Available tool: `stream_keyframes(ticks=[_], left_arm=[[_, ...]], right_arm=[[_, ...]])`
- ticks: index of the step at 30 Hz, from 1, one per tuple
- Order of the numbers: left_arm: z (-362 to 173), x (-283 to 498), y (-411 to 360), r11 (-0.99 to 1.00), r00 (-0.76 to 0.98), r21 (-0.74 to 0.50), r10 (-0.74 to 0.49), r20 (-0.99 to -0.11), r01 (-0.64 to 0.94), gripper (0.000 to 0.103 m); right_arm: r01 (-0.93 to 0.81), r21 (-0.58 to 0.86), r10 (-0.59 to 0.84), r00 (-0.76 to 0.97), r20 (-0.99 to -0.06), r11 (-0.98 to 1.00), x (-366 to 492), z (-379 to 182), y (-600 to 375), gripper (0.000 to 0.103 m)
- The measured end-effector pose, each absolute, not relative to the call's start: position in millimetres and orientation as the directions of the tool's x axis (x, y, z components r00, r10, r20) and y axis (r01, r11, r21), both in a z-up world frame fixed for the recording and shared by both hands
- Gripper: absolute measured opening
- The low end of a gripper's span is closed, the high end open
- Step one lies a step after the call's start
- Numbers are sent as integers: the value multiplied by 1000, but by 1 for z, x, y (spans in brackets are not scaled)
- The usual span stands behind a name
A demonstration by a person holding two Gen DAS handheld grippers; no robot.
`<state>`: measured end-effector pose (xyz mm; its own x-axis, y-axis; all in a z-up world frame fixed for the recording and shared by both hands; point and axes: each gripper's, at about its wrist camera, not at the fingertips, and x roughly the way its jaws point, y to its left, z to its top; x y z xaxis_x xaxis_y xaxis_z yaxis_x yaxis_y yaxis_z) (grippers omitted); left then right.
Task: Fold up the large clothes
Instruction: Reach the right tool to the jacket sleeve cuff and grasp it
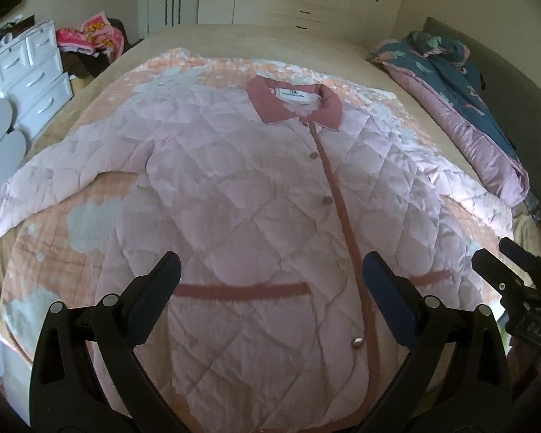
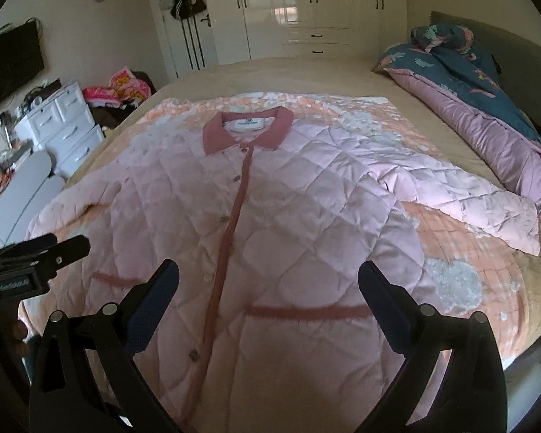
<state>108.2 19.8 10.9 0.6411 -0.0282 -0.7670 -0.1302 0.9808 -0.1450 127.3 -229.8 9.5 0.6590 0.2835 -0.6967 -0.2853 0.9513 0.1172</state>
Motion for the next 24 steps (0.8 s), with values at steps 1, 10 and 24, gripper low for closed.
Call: stream_keyframes(ticks=[1, 10, 24], left_arm=[[13, 112, 20, 981, 643, -148, -31, -765, -129, 94], [24, 151, 19, 974, 644, -166, -29, -764, -152, 94], [29, 218, 0, 975, 640, -164, -31, -768, -150, 94]], right_arm=[[-277, 112, 275, 663, -697, 954, 134, 11, -230, 99], [-240, 130, 262, 676, -689, 962, 173, 22, -244, 99], [-95, 177, 192, 705, -683, 980, 232, 23, -295, 99]])
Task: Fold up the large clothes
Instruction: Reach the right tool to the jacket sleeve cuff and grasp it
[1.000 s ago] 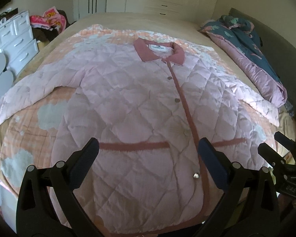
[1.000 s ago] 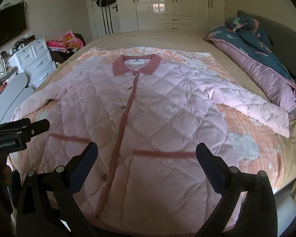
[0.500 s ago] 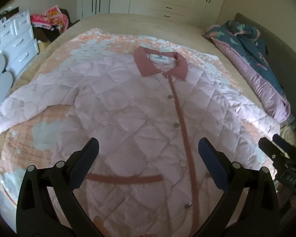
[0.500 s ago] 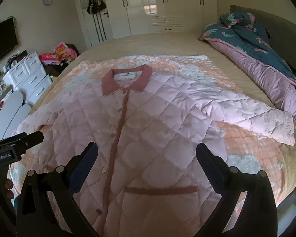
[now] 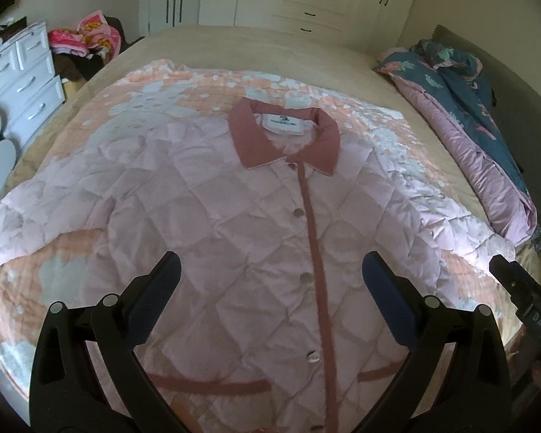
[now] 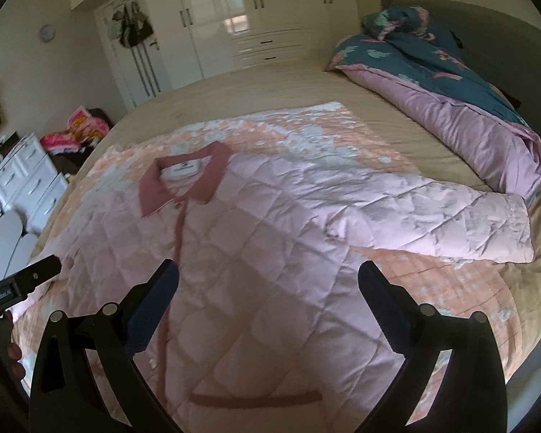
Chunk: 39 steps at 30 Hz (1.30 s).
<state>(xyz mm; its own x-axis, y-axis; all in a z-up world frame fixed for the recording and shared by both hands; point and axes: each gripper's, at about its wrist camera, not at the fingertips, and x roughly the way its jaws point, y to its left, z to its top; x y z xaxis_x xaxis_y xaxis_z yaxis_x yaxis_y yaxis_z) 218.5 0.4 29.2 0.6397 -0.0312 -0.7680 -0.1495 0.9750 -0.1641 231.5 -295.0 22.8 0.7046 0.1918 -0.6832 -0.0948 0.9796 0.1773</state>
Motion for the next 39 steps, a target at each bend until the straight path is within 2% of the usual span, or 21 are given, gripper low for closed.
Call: stream_keyframes(ticks=[17, 39], left_arm=[[9, 280, -44, 985, 604, -133, -42, -796, -108, 94], [-39, 326, -90, 987, 530, -135, -70, -845, -84, 94]], right_arm=[[135, 240, 71, 721, -689, 961, 273, 0, -393, 99], [437, 365, -13, 655, -756, 822, 292, -76, -530, 99]])
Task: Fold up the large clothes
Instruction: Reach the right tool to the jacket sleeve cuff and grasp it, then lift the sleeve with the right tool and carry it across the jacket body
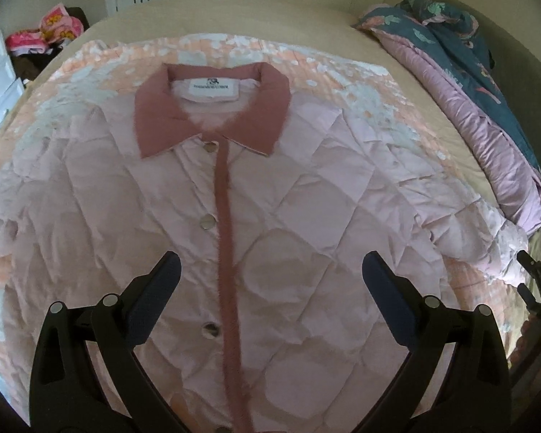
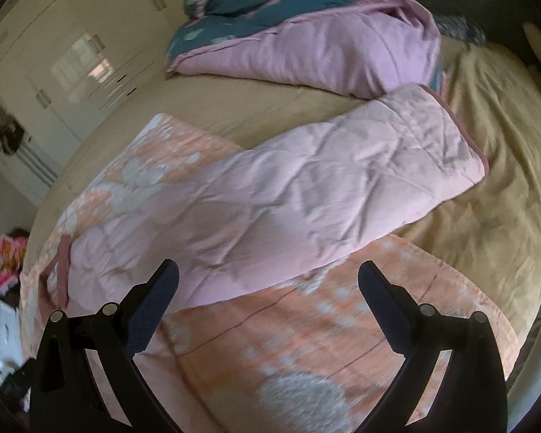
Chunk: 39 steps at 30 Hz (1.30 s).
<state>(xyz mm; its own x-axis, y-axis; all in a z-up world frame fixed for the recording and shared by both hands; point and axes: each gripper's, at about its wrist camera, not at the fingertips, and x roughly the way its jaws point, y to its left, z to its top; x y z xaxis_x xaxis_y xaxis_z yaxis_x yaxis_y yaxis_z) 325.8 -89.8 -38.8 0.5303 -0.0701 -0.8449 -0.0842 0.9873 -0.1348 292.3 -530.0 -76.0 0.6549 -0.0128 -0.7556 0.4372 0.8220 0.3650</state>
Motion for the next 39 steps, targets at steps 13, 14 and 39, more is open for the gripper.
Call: stream_keyframes(ticks=[13, 14, 39], left_arm=[[-66, 352, -98, 990, 476, -82, -16, -879, -117, 94], [-67, 353, -97, 990, 474, -78, -12, -880, -119, 94], [-1, 338, -65, 995, 545, -27, 32, -838, -100, 94]], right_arm=[[635, 467, -25, 608, -794, 615, 312, -130, -620, 99], [645, 467, -33, 606, -795, 605, 314, -133, -625, 99], [217, 480, 55, 870, -490, 850, 345, 17, -582, 18]])
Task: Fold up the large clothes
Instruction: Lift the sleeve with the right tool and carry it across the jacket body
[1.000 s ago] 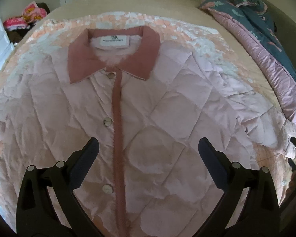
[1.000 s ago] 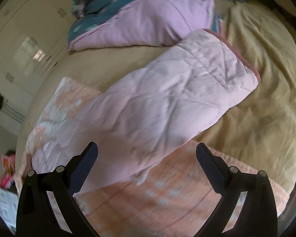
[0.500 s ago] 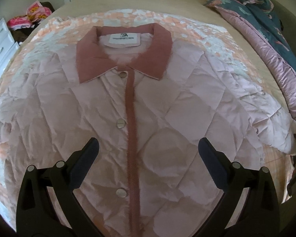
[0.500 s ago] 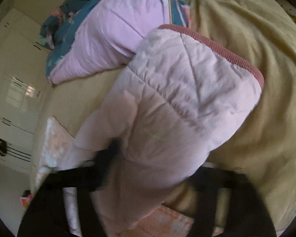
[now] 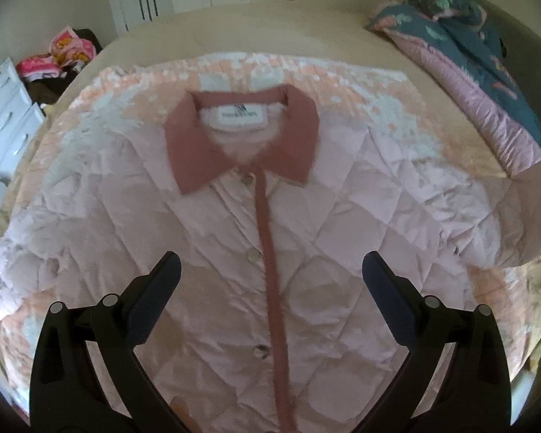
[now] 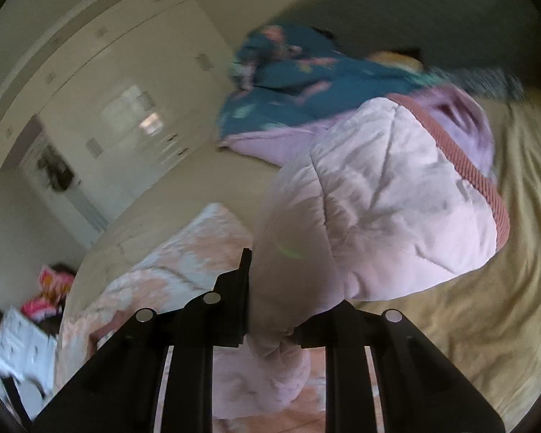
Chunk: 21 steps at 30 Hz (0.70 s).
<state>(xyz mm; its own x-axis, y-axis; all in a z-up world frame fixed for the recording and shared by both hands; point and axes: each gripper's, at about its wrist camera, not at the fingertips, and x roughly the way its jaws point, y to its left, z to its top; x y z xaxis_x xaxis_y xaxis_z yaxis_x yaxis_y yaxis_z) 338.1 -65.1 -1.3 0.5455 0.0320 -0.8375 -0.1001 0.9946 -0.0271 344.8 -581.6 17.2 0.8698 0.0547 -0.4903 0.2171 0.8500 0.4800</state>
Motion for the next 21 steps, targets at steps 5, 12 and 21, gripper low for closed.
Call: stream_keyframes(ticks=[5, 12, 21], left_arm=[[24, 333, -44, 992, 585, -41, 38, -810, -122, 94], [45, 324, -16, 988, 608, -63, 36, -793, -141, 94], [60, 317, 26, 968, 621, -184, -39, -782, -171, 94]], right_arm=[[113, 417, 95, 890, -447, 902, 348, 60, -534, 17], [4, 330, 133, 911, -391, 944, 350, 104, -474, 17], [-102, 282, 205, 908, -366, 954, 338, 129, -412, 17]])
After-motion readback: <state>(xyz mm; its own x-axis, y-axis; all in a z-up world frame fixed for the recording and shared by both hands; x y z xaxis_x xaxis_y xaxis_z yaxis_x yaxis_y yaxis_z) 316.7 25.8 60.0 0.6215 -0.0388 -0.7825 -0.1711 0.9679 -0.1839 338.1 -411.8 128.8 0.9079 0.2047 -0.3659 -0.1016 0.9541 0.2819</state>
